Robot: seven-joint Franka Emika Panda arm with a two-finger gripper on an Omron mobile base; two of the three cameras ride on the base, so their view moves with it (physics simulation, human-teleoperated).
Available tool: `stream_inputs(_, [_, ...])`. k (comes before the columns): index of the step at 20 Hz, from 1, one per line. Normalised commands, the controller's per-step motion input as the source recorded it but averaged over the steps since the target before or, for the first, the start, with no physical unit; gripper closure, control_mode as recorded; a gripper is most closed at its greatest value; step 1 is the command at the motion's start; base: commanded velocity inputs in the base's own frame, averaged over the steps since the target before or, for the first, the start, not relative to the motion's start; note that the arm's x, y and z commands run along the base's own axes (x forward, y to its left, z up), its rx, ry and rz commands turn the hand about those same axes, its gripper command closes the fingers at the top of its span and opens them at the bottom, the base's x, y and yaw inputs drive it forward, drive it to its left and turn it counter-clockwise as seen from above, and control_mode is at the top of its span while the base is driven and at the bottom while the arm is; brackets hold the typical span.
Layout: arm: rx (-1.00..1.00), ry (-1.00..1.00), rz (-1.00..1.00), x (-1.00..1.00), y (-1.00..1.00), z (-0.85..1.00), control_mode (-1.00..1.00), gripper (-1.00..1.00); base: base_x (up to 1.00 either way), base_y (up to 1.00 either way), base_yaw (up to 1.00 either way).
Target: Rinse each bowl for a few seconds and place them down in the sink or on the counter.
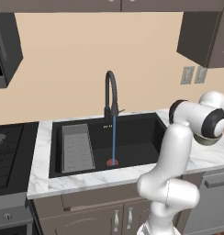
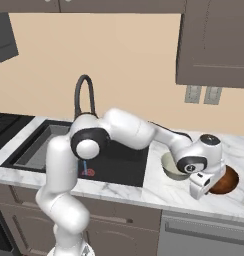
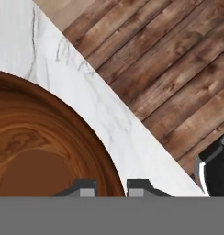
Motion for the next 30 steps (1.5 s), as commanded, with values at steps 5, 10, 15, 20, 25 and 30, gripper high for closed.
stream_inputs(5, [-0.04, -0.07, 0.12, -0.18, 0.1, 0.49, -1.0, 1.0, 0.0, 0.0, 0.0])
stream_inputs(10, [-0.02, -0.03, 0.14, -0.13, 0.09, 0.5, -1.0, 1.0, 0.0, 0.0, 0.0])
stream_inputs(15, [-0.01, 0.0, 0.16, -0.09, 0.2, 0.49, -1.0, 1.0, 0.0, 0.0, 0.0])
stream_inputs(20, [-0.02, 0.01, 0.15, -0.13, 0.27, 0.39, -1.0, 1.0, 0.0, 0.0, 0.0])
stream_inputs(25, [-0.02, 0.0, 0.14, -0.17, 0.33, 0.31, -1.0, 1.0, 0.0, 0.0, 0.0])
stream_inputs(30, [-0.04, 0.0, 0.14, -0.21, 0.4, 0.2, -1.0, 1.0, 0.0, 0.0, 0.0])
